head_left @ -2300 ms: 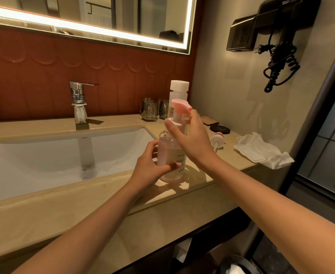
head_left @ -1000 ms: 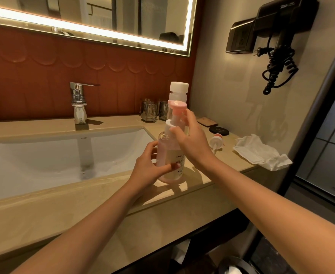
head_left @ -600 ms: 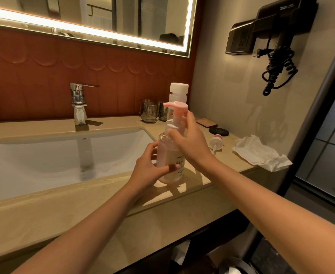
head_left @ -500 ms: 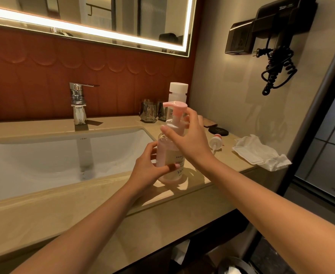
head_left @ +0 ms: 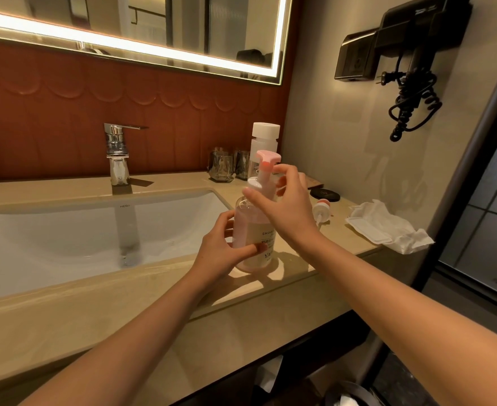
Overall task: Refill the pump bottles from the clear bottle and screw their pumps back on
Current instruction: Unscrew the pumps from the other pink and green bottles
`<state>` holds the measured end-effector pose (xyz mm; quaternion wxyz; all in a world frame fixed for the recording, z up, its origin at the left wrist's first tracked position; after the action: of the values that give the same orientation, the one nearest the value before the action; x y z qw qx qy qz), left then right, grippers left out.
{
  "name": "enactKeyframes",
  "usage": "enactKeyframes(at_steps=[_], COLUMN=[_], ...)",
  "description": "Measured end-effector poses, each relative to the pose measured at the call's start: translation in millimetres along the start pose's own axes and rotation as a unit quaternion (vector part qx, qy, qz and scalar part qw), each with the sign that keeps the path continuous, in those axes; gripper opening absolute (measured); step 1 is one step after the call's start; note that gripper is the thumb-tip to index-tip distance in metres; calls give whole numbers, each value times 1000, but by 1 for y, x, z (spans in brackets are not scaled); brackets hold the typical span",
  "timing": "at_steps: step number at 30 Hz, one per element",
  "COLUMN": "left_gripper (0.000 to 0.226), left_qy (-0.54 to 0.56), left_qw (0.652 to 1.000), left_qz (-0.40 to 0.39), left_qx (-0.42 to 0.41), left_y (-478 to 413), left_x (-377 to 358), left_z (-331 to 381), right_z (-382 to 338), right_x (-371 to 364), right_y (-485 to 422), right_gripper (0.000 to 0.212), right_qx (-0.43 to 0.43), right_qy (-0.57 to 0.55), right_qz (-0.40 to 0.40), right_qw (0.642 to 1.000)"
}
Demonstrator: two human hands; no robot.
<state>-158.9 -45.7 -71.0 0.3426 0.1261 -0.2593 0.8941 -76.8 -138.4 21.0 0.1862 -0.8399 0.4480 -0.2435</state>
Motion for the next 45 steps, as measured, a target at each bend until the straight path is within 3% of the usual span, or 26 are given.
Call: enactKeyframes(at_steps=[5, 11, 17, 24, 32, 35, 40, 45], left_gripper=[69, 68, 65, 75, 69, 68, 78, 77], left_qy=[1, 7, -19, -24, -37, -50, -58, -78], left_qw=[1000, 1000, 1000, 1000, 999, 998, 997, 996], left_qz=[-1, 1, 5, -5, -33, -47, -51, -46], left_qx=[-1, -5, -16, -13, -9, -6, 2, 3], left_y=[-1, -1, -3, 1, -4, -15, -41, -69], left_x=[0, 0, 0, 2, -1, -4, -15, -30], left_z=[0, -1, -2, 4, 9, 9, 8, 4], right_z=[-3, -5, -6, -37, -73, -64, -1, 88], right_x=[0, -1, 0, 25, 86, 105, 101, 85], right_y=[2, 3, 0, -24, -67, -80, -84, -81], right_gripper=[45, 67, 43, 45, 41, 40, 29, 41], right_qx=[5, 2, 17, 24, 7, -1, -136, -275], right_qy=[-56, -42, -63, -148, -230, -211, -105, 14], right_qz=[-34, -38, -38, -41, 77, 138, 48, -14], right_qw=[998, 998, 997, 988, 970, 968, 984, 961])
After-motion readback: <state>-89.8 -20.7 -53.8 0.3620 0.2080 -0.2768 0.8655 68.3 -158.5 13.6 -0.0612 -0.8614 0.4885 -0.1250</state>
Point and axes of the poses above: each hand's wrist, its own y-axis away from the middle knuckle, its own x-axis out of the back of the hand, z = x × y, the point moved 4 cm from there along -y, towards the middle knuckle, and after that the axes turned 14 degrees about -y, right-handed, at the moved point
